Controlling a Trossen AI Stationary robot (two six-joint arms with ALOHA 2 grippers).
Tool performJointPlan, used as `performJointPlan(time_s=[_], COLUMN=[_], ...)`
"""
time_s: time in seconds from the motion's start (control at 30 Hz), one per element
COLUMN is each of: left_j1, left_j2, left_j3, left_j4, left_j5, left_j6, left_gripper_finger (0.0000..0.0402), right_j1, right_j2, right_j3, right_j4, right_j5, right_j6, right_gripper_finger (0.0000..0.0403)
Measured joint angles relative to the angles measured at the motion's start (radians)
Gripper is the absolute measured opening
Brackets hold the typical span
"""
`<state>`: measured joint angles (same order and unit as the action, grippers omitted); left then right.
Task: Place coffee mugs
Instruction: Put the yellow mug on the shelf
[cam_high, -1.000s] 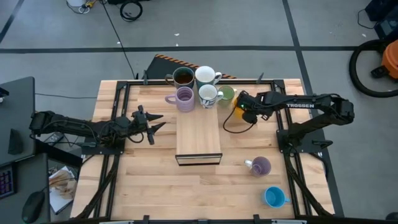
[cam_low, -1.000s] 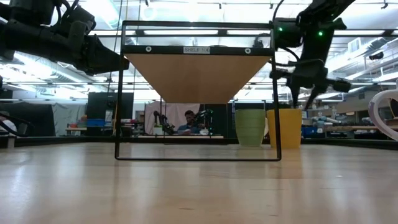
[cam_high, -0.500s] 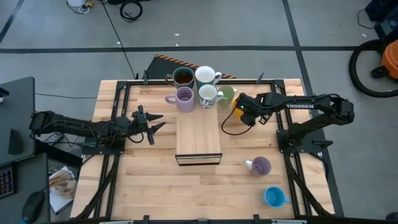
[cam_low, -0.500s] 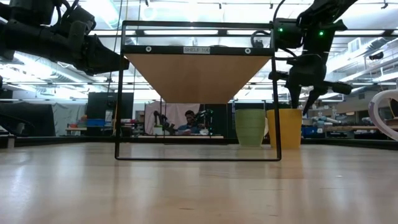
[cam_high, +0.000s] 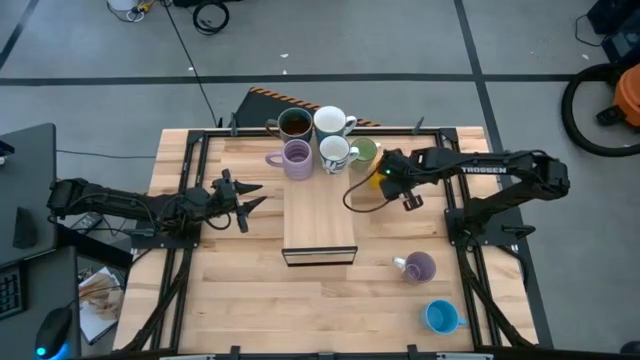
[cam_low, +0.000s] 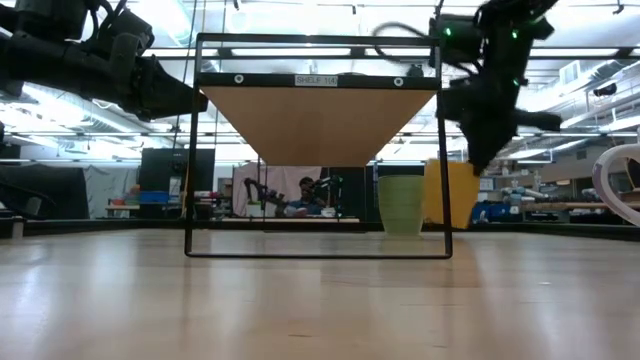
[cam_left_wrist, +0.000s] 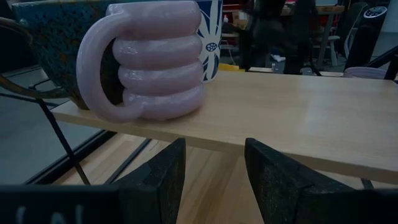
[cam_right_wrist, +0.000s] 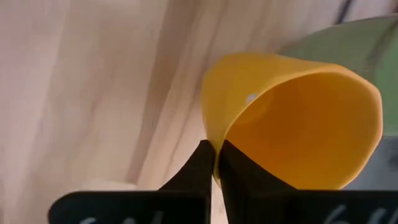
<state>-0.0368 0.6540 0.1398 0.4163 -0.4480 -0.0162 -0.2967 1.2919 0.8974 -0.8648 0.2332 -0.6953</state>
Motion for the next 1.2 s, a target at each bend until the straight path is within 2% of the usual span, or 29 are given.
performJointPlan(time_s=[0.27, 0.47, 0.6, 0.77, 1.2], left_j1=[0.0, 0.0, 0.0, 0.0, 0.0], left_j2=[0.0, 0.0, 0.0, 0.0, 0.0], left_j3=[0.0, 0.0, 0.0, 0.0, 0.0], left_j4=[0.004, 0.006, 0.013, 0.013, 0.003], left_j5=[0.0, 0.0, 0.0, 0.0, 0.0], left_j6=[0.001, 0.001, 0.001, 0.002, 0.002], left_gripper_finger=[0.0172, 0.0172, 0.0172, 0.0172, 0.0172], right_j1=[0.027, 0.03, 0.027, 0.019, 0.021], right_j2=[0.026, 0.149, 0.251, 0.333, 0.344], right_j3=[0.156, 0.291, 0.365, 0.393, 0.394], right_j4=[-0.12, -0.291, -0.375, -0.405, -0.398], right_j5=[-0.064, -0.154, -0.207, -0.26, -0.21], right_j6=[0.411, 0.747, 0.861, 0.864, 0.84], right_gripper_finger=[0.0021, 0.0021, 0.0023, 0.0024, 0.0071])
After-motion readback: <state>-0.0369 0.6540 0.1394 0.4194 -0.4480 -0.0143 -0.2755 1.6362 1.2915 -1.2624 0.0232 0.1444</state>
